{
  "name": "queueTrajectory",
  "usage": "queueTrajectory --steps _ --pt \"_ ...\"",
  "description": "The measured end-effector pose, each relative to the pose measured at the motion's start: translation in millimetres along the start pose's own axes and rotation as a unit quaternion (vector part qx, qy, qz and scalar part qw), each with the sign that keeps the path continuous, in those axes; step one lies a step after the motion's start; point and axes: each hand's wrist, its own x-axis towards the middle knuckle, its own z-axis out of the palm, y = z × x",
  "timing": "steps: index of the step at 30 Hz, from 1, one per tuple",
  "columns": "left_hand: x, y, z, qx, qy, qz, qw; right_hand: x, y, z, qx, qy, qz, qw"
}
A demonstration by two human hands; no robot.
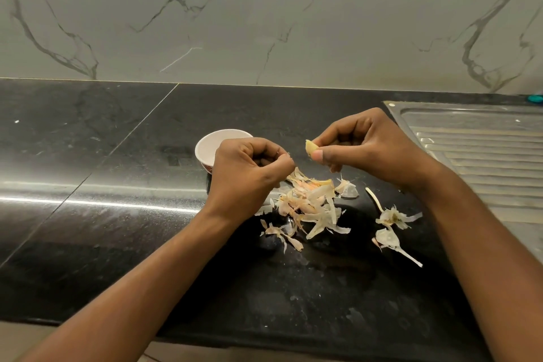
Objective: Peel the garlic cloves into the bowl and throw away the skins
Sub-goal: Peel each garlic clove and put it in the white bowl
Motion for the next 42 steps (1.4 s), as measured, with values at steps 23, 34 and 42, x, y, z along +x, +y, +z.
queueTrajectory --steps 23,34,42 --pt "-2.8 3.7 0.1 -0.002 -0.028 0.024 0.999 2.0 2.0 7.6 0.006 -0.041 -0.003 0.999" --pt "-2.1 -0.6 0.2 0.029 -0.003 0.042 0.999 -0.6 2.5 -1.2 0.104 -0.035 0.031 0.993" --pt "-0.8 0.5 -1.4 -0.032 -0.006 0.032 0.999 0.8 2.4 3.8 0.023 -0.036 0.028 0.999"
